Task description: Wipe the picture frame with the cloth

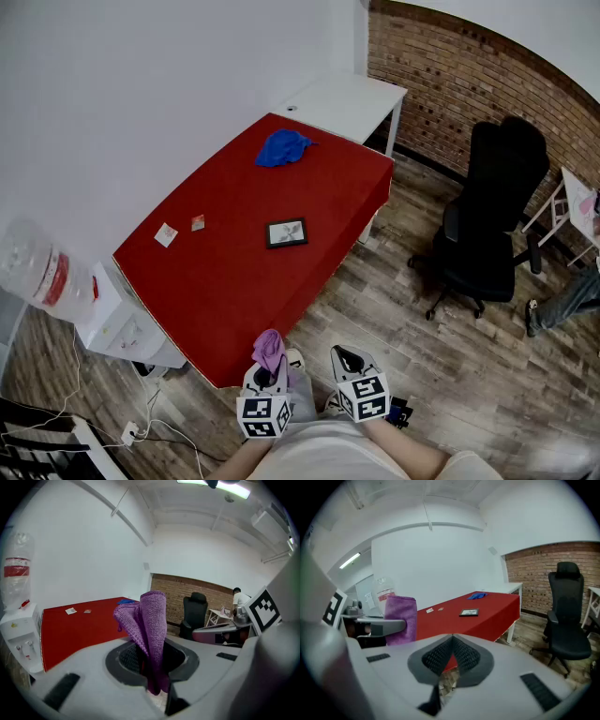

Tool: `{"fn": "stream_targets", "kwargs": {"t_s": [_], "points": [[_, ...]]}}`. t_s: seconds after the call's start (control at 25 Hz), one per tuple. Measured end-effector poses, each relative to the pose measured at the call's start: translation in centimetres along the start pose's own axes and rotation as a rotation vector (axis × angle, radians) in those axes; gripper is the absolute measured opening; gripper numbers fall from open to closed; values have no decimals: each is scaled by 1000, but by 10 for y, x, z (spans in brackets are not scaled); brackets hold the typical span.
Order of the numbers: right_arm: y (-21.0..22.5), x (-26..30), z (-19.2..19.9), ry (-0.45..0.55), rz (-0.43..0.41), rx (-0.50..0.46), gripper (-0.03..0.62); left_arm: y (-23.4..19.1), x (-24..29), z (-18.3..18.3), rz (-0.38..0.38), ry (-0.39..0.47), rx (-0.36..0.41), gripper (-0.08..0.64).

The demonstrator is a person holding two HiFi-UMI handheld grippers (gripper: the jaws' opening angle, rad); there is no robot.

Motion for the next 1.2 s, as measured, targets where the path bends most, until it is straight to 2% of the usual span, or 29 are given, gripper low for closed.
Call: {"fn": "stream_targets", "kwargs": {"t_s": [0.36,0.76,0.96,1.2], "points": [[21,69,-32,-7,30,8,5,-43,75,-26,46,-4,7,61],[43,178,-115,29,99,-9,5,-118,181,-101,134,25,83,61],[46,205,-139,32,114,-12,5,-140,203,-116,135,17,77,61],[61,224,-162,16,93,-26,5,-143,226,-130,115,14,53,61]]}}
Point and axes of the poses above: the fingertips, and each gripper's own axes: x forward along the fingers, y to its right, z out of its underside, the point moved 9 cm from there along -x, backward along the fingers, and after that the axes turned 2 degrees about x, right-handed, at the moved point
